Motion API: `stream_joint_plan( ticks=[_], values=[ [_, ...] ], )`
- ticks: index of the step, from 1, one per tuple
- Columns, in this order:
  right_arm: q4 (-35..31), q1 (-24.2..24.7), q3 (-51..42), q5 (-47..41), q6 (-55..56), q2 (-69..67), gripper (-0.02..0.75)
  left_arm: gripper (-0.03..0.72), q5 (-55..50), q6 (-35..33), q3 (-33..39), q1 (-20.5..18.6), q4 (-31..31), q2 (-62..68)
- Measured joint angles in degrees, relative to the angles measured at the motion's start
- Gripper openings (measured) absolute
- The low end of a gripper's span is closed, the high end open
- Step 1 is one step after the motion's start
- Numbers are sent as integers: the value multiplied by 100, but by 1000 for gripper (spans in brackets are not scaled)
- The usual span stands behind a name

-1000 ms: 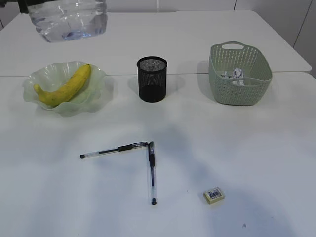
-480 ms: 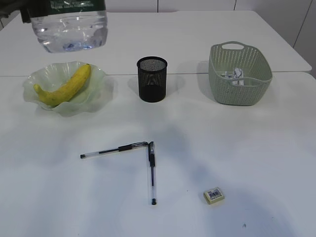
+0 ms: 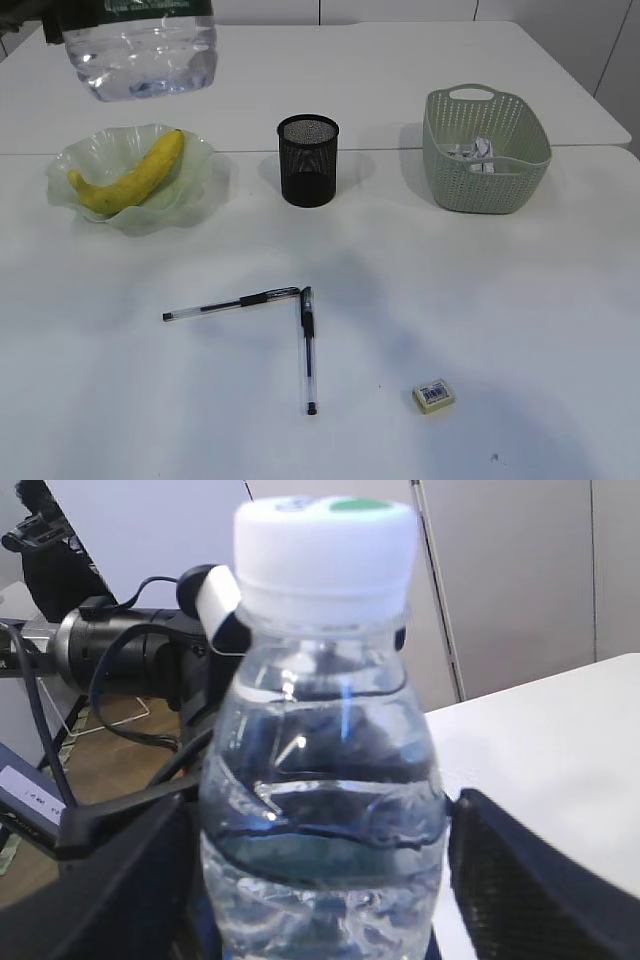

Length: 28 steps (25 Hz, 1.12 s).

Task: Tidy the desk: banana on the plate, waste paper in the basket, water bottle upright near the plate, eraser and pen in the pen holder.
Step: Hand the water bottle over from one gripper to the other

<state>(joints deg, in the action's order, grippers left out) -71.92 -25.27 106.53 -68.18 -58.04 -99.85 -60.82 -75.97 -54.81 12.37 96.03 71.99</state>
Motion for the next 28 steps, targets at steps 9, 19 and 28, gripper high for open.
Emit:
stream_joint_plan(
  ticks=[9, 19, 28],
  values=[
    [187, 0, 0, 205, 83, 19, 589, 391, 89, 21, 0, 0, 0, 13],
    [327, 0, 0, 319, 250, 19, 590, 391, 300, 21, 0, 0, -85, 13],
    [385, 0, 0, 386, 285, 19, 590, 391, 455, 21, 0, -27, -85, 13]
  ],
)
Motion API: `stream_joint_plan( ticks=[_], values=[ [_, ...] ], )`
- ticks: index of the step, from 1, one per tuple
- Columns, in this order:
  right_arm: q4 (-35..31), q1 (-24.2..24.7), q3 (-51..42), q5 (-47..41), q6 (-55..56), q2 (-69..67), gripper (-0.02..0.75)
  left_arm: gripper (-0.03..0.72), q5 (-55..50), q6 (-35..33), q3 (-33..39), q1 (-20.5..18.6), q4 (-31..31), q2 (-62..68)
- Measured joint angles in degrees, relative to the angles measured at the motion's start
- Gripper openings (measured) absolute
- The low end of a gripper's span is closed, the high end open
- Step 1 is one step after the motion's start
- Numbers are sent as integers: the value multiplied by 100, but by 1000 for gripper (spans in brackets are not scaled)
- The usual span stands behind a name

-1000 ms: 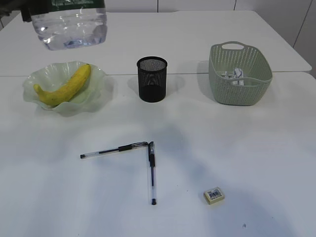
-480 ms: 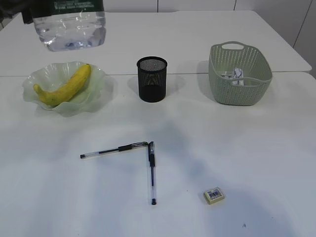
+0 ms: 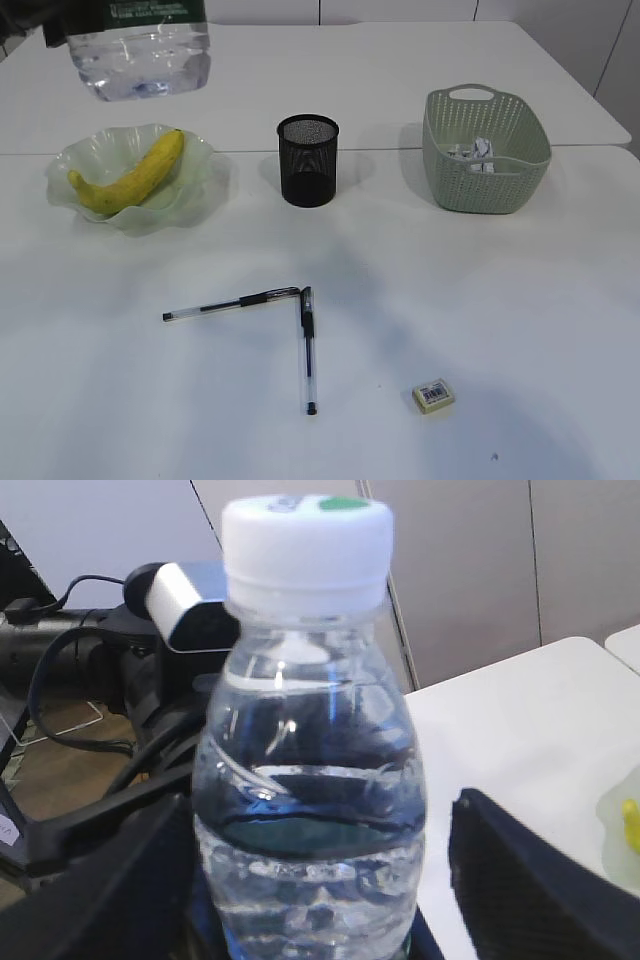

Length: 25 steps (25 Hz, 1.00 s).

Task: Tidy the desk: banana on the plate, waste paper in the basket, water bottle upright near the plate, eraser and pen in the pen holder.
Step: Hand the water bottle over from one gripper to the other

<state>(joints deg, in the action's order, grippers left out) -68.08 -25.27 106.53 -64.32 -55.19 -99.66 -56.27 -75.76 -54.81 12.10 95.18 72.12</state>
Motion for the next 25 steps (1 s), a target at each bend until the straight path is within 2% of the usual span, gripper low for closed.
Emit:
stream_joint_plan(
  ticks=[7, 16, 25],
  values=[
    [82, 0, 0, 33, 0, 0, 590, 391, 0, 0, 0, -253, -25, 0],
    [592, 0, 0, 226, 7, 0, 589, 391, 0, 0, 0, -616, -204, 0],
    [771, 0, 0, 583, 7, 0, 589, 390, 138, 0, 0, -680, -324, 0]
  ],
)
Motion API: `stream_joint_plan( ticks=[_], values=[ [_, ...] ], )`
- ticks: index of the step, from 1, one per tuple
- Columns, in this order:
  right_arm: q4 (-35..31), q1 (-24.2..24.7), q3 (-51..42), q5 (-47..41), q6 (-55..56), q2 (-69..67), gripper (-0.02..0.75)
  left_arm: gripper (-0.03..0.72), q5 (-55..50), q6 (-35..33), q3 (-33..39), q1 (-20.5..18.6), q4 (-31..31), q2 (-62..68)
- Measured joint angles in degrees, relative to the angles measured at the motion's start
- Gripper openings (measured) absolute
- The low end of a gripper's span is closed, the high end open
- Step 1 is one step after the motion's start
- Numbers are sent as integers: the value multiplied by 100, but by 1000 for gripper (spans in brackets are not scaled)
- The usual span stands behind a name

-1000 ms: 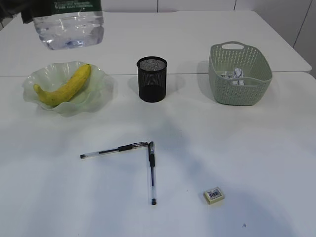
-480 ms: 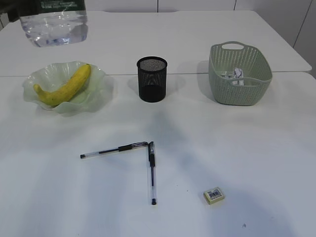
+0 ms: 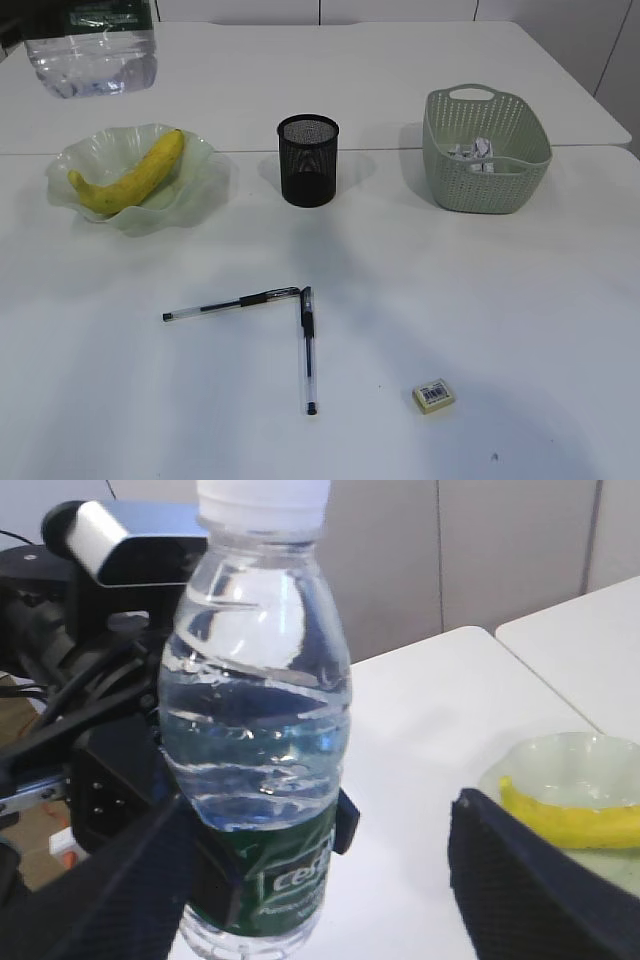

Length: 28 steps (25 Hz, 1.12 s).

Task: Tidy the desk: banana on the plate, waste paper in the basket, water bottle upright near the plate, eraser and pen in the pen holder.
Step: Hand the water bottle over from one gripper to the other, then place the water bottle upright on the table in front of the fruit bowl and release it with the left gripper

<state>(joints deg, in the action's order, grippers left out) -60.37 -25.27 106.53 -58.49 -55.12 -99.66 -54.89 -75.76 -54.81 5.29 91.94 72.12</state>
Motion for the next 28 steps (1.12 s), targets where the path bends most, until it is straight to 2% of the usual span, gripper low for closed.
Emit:
stream_joint_plan(
  ticks=[16, 28],
  values=[
    [2144, 0, 0, 1425, 5, 0, 589, 388, 1218, -71, 13, -11, -548, 0],
    [2311, 0, 0, 1679, 5, 0, 589, 387, 1389, -191, 13, -11, -584, 0]
  ],
)
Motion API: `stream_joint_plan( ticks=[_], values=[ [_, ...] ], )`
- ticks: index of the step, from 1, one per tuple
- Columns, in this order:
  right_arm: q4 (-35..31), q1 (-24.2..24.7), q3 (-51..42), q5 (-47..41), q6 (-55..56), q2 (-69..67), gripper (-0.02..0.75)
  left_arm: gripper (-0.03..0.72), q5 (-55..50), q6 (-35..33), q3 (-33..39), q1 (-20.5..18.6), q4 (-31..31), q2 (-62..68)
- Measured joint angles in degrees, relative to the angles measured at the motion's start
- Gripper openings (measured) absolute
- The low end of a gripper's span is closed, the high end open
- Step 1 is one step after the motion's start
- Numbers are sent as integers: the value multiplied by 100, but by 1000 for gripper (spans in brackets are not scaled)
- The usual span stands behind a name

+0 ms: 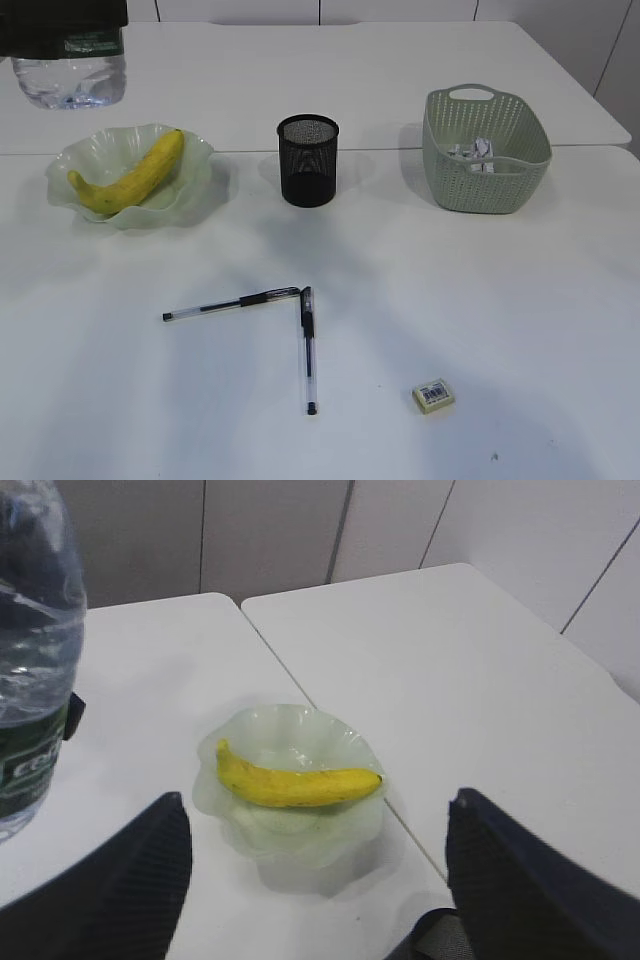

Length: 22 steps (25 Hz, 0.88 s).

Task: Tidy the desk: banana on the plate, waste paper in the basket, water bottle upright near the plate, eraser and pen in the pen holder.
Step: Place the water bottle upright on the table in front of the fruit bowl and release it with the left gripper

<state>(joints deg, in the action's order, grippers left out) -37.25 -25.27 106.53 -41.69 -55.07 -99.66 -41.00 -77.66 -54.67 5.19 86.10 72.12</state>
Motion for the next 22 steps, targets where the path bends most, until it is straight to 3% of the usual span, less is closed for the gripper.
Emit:
stream_joint_plan(
  ticks=[7, 22],
  values=[
    [362, 0, 0, 162, 0, 0, 589, 386, 57, -39, 0, 0, 0, -23],
    [412, 0, 0, 190, 887, -345, 589, 382, 889, -597, 0, 0, 62, -379]
  ],
)
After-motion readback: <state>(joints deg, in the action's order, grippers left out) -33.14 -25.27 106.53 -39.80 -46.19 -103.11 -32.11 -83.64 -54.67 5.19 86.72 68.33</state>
